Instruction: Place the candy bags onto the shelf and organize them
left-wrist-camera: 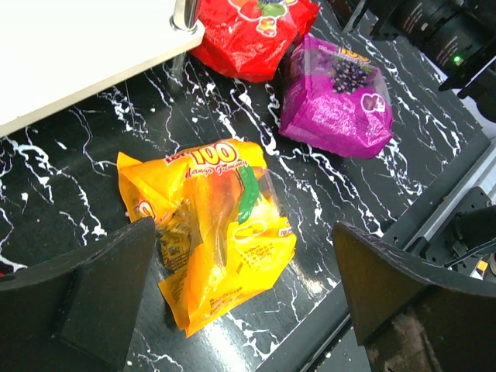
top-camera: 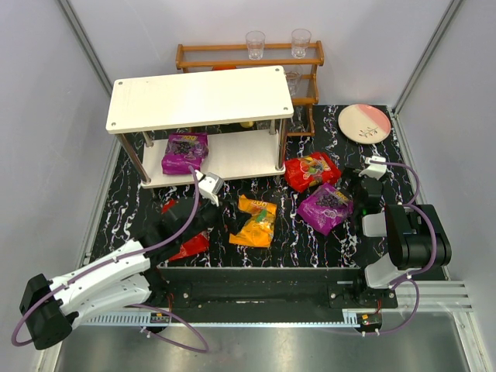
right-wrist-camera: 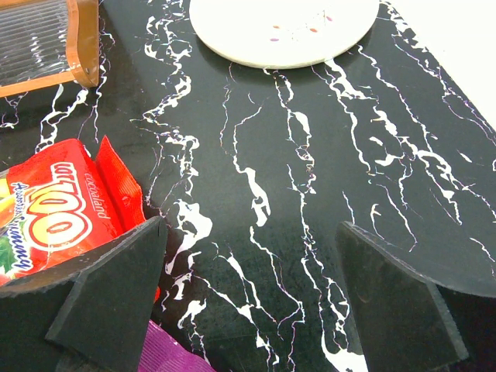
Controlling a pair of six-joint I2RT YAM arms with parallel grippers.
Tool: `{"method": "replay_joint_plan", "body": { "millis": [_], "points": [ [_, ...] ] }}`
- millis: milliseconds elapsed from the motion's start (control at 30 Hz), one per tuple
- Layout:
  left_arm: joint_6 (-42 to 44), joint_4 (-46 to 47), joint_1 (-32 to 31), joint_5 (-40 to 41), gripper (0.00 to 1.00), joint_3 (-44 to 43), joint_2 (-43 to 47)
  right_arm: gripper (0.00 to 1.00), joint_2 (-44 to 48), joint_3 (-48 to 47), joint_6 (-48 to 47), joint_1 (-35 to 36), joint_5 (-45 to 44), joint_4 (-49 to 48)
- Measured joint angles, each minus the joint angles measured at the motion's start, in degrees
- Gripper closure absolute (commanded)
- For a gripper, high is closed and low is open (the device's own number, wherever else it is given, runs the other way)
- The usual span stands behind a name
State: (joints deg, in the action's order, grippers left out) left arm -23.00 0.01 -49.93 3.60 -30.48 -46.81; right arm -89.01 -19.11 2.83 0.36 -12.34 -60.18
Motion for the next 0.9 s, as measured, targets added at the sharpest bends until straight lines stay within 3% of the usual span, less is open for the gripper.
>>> {"method": "replay_joint_plan", "body": {
  "millis": [900],
  "points": [
    [-2.6, -4.5, 0.0, 5.2, 0.01, 0.2, 3.4, 0.0, 0.0, 0.0, 0.0, 0.0, 0.0, 0.0]
  ]
}}
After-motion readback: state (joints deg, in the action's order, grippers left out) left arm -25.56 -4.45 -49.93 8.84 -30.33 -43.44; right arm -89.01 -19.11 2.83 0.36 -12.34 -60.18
